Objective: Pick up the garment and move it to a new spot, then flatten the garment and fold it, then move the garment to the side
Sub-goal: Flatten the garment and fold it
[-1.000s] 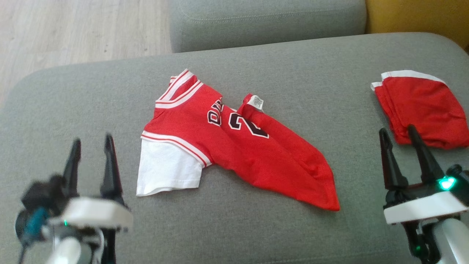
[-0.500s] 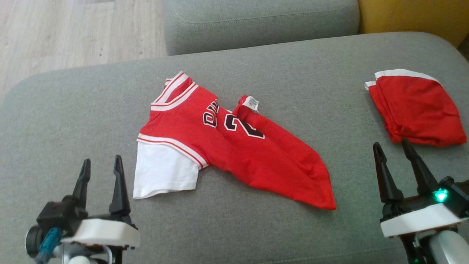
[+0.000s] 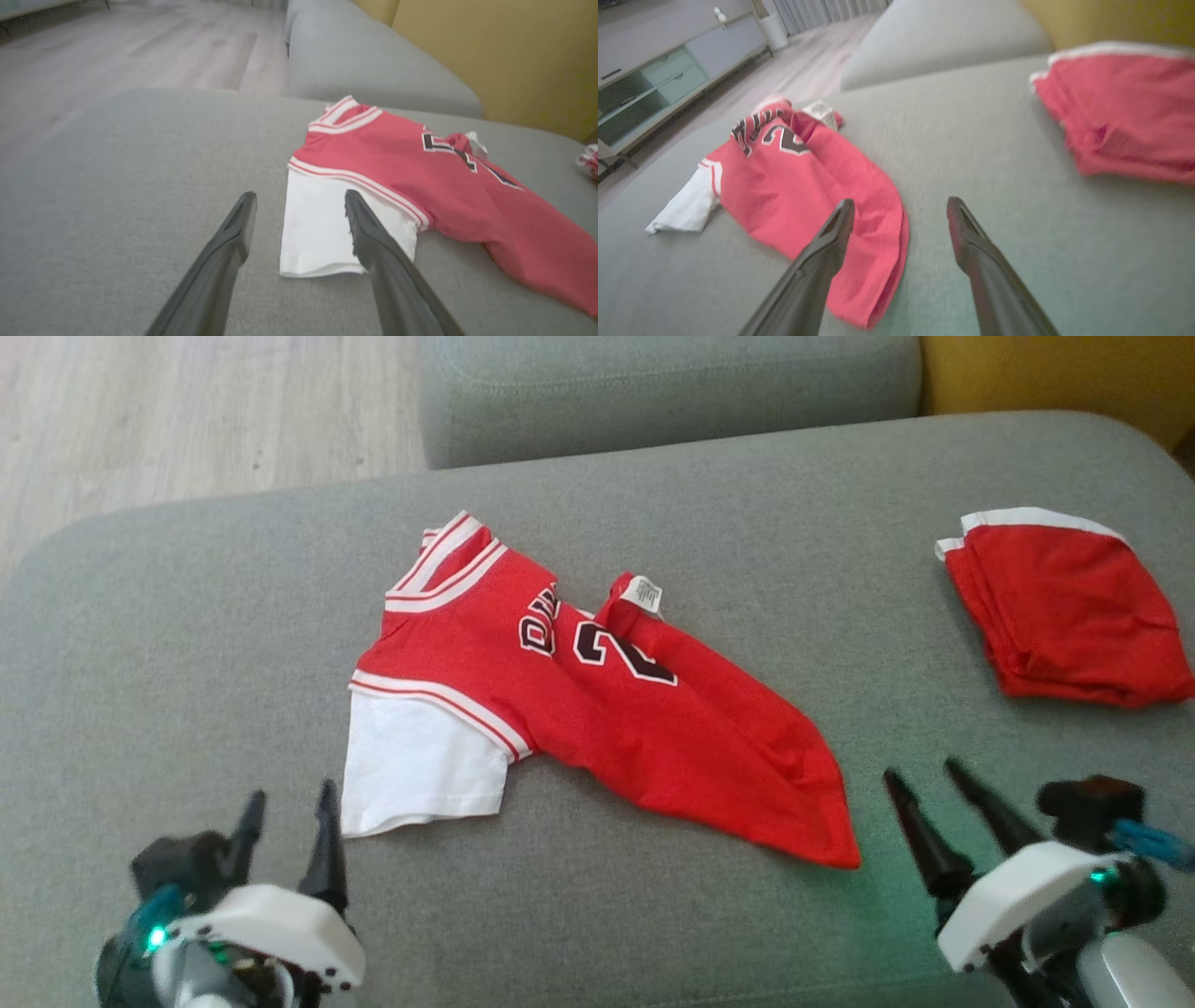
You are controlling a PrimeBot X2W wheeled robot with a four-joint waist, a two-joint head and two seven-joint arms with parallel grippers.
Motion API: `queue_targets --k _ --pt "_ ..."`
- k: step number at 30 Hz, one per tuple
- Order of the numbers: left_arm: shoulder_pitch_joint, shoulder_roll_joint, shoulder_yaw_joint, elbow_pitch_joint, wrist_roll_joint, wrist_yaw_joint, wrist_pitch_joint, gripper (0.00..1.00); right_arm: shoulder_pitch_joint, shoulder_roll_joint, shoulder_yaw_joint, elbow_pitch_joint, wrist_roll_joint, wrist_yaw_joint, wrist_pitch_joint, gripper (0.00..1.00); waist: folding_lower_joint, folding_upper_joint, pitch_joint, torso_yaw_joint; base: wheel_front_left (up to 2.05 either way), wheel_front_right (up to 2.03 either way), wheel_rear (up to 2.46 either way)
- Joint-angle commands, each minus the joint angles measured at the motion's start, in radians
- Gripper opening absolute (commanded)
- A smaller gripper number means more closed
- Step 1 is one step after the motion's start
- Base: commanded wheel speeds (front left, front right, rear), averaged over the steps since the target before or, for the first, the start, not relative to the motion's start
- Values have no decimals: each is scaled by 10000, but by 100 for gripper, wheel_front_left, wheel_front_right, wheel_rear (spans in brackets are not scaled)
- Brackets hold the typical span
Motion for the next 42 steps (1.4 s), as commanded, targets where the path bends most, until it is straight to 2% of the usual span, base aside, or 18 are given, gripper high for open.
queue_targets --k 1,5,10,18,29,30,31,32,33,34,42 --pt "-629 213 279 -236 -86 -73 462 100 -234 -254 239 -279 442 -7 716 100 1 0 102 24 0 0 0" --pt "-1019 525 -61 -53 -209 -238 1916 100 -279 -246 430 -140 1261 -7 2550 100 1 0 333 55 0 0 0" --pt "-1547 681 -404 207 -337 -514 2957 100 -329 126 302 99 1820 -7 3630 100 1 0 691 136 0 0 0" --pt "-2373 597 -743 1207 -569 -963 3662 100 -510 192 524 143 2241 -7 3876 100 1 0 1152 143 0 0 0" --pt "-3139 533 -652 2854 -818 -1159 3699 100 -883 58 1210 285 2562 -7 3494 100 1 0 1545 -125 0 0 0" --pt "-3160 536 -662 2911 -854 -1192 3748 100 -896 25 1290 306 2610 -7 3490 93 1 0 1557 -133 0 0 0" --pt "-3180 537 -660 2940 -880 -1209 3755 93 -912 -9 1365 317 2655 -7 3470 81 1 0 1564 -139 0 0 0" --pt "-3194 542 -669 2957 -891 -1227 3759 62 -931 -42 1455 307 2714 -7 3436 58 1 0 1560 -139 0 0 0" --pt "-3196 549 -686 2962 -899 -1250 3762 27 -947 -81 1538 283 2769 -7 3363 25 1 0 1546 -136 0 0 0" --pt "-3196 552 -679 2933 -906 -1261 3707 0 -967 -117 1584 277 2808 -7 3259 0 1 0 1532 -132 0 0 0" --pt "-3005 736 -425 2128 -961 -1165 3158 0 -1212 -441 1573 138 2962 -7 1874 0 1 0 1154 -14 0 0 0"
